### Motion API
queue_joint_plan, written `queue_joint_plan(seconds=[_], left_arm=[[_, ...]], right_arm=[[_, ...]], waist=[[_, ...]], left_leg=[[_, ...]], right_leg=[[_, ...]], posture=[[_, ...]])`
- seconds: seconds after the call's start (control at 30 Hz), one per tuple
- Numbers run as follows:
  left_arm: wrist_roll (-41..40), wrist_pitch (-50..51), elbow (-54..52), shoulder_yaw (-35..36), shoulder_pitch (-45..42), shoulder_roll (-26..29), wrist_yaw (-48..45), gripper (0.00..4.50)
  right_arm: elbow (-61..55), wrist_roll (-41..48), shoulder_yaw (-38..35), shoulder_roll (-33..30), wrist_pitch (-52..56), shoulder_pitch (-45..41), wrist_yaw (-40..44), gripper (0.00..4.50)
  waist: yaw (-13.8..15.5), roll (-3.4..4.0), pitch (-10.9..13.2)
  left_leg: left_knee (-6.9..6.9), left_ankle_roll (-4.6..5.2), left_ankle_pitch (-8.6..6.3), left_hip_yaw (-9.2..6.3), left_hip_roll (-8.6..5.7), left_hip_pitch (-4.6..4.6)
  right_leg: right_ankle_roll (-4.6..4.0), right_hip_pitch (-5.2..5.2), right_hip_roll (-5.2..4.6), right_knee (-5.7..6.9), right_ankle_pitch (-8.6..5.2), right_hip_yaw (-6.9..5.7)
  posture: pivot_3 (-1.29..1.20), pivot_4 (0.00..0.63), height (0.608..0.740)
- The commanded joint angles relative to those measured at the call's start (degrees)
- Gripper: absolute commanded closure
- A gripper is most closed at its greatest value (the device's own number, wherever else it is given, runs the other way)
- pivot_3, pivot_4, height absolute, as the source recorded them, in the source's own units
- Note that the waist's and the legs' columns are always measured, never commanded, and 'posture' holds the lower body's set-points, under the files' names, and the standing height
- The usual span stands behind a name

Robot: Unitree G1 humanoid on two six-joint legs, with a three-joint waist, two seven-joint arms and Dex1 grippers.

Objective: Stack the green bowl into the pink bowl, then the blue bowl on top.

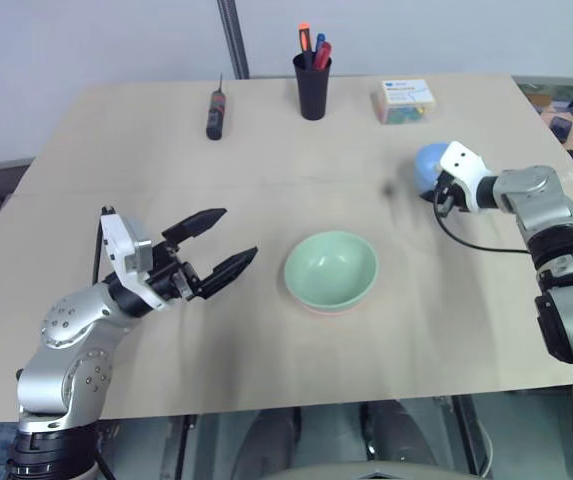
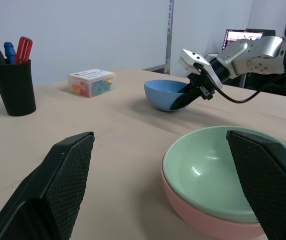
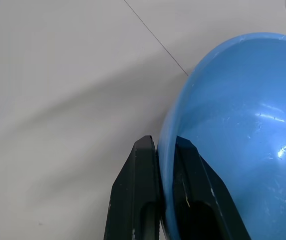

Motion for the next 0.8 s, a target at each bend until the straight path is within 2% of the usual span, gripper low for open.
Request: queue_joint_plan(seconds=[0.03,0.23,0.43,0.6,0.77,0.8], left_arm=[[0.17,-0.89,-1.48,0.91,0.48,0.78,-0.62,0.00],[1.25,-0.52,-0.08,0.55,0.03,1.82,-1.03,0.00],[2.74,-0.95,1.19,-0.16,-0.32,2.39,-2.28,0.00],[3.05,-0.88,1.78,-0.80,-1.42,2.25,-3.04,0.00],[3.19,-0.95,2.31,-1.10,-2.16,2.28,-3.48,0.00],[3.21,-0.97,2.40,-1.13,-2.24,2.32,-3.56,0.00]], right_arm=[[-10.31,3.19,-2.41,-1.95,-1.53,0.90,5.30,4.43],[-42.99,14.80,-3.02,-3.26,7.88,8.86,18.44,4.43],[-68.38,23.97,-1.89,-3.77,20.59,14.96,19.84,4.43],[-79.09,27.01,0.15,-3.60,27.11,15.91,18.41,4.43],[-82.78,26.01,2.56,-4.80,27.75,16.80,17.97,4.43],[-83.19,26.19,2.83,-4.97,28.17,16.85,17.87,4.11]], waist=[[0.00,0.00,0.00],[-0.01,0.02,0.01],[0.41,0.01,0.01],[0.39,-0.01,-0.01],[0.35,-0.01,-0.01],[0.36,-0.01,-0.01]], left_leg=[[0.00,0.00,0.00,0.00,0.00,0.00],[-0.01,0.01,-0.01,-0.01,0.16,-0.02],[0.11,0.02,-0.01,-0.11,0.20,-0.05],[0.15,0.02,-0.01,-0.16,0.19,-0.04],[0.15,0.02,-0.01,-0.14,0.17,-0.04],[0.15,0.02,-0.01,-0.15,0.18,-0.04]], right_leg=[[0.00,0.00,0.00,0.00,0.00,0.00],[0.00,-0.08,0.02,0.09,0.00,0.03],[0.01,-0.04,-0.02,0.13,0.00,-0.06],[0.01,-0.03,-0.02,0.19,0.00,-0.10],[0.01,-0.03,-0.03,0.17,0.00,-0.10],[0.01,-0.03,-0.03,0.17,0.00,-0.10]], posture=[[0.00,0.150,0.740],[0.00,0.150,0.740],[0.00,0.150,0.740],[0.00,0.150,0.740],[0.00,0.150,0.740],[0.00,0.150,0.740]])
